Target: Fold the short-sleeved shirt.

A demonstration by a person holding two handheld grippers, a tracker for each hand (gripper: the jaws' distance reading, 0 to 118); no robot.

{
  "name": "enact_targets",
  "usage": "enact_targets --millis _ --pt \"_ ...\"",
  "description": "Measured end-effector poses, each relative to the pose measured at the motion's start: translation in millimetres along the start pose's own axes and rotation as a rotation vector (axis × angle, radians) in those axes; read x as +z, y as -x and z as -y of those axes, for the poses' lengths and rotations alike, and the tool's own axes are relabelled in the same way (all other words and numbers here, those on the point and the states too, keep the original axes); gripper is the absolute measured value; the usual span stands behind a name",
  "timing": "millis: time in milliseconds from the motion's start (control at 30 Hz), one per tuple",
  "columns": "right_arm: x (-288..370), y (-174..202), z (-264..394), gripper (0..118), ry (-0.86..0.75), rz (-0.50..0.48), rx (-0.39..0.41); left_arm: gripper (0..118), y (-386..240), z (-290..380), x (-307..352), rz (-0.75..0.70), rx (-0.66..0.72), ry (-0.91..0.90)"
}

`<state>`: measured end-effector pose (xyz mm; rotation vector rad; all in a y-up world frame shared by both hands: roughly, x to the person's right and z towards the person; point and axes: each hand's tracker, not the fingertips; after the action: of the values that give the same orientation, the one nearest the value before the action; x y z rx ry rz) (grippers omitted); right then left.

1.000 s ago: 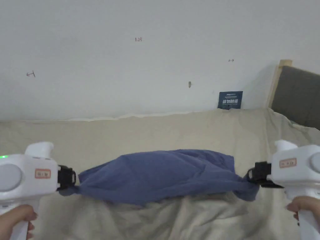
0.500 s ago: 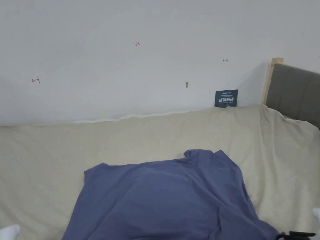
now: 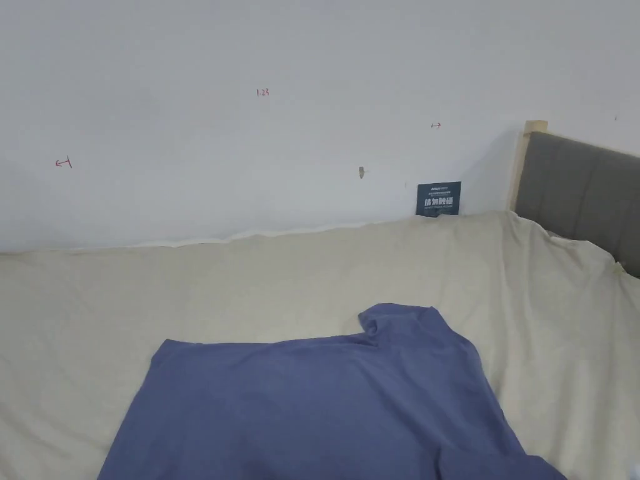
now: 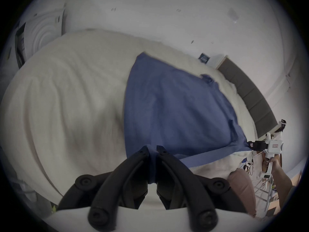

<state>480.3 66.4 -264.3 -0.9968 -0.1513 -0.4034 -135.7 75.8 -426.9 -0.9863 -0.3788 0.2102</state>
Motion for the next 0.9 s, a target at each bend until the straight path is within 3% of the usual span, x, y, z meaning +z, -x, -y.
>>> enact_targets --millis 67,233,300,333,433,467,533,600,667,833,867,900 --pt "-21 -10 1 3 0.062 0.012 -0.065 8 12 10 -17 -0.041 0.032 0.052" --pt "-29 -21 -2 10 0.046 0.008 -0.037 14 27 19 -20 0.014 0.147 0.05" --pt "-22 -25 -2 42 0.06 -0.001 -0.04 56 28 16 -16 0.001 0.16 0.069" --pt "-19 -26 -4 71 0.072 0.021 -0.047 75 29 15 -13 -0.04 0.145 0.088" --pt "-5 -29 -3 102 0.05 0.219 -0.014 91 27 11 1 -0.129 0.02 0.1" --pt "2 -31 -2 118 0.022 0.237 0.006 100 26 12 7 -0.167 -0.036 0.087" --pt "24 -31 -1 106 -0.063 0.205 0.032 100 19 15 24 -0.243 -0.11 0.023" --pt "44 -14 7 106 -0.073 0.196 0.019 100 10 18 47 -0.241 -0.142 -0.063" --pt "68 7 12 106 -0.138 0.109 0.025 100 -4 20 74 -0.194 -0.132 -0.176" --pt "105 81 31 100 -0.435 -0.015 0.186 97 -30 34 125 -0.063 0.02 -0.498" --pt "111 94 37 79 -0.481 -0.047 0.215 90 -34 38 131 -0.048 0.039 -0.543" --pt "116 107 41 50 -0.529 -0.076 0.223 73 -39 42 137 -0.049 0.046 -0.574"
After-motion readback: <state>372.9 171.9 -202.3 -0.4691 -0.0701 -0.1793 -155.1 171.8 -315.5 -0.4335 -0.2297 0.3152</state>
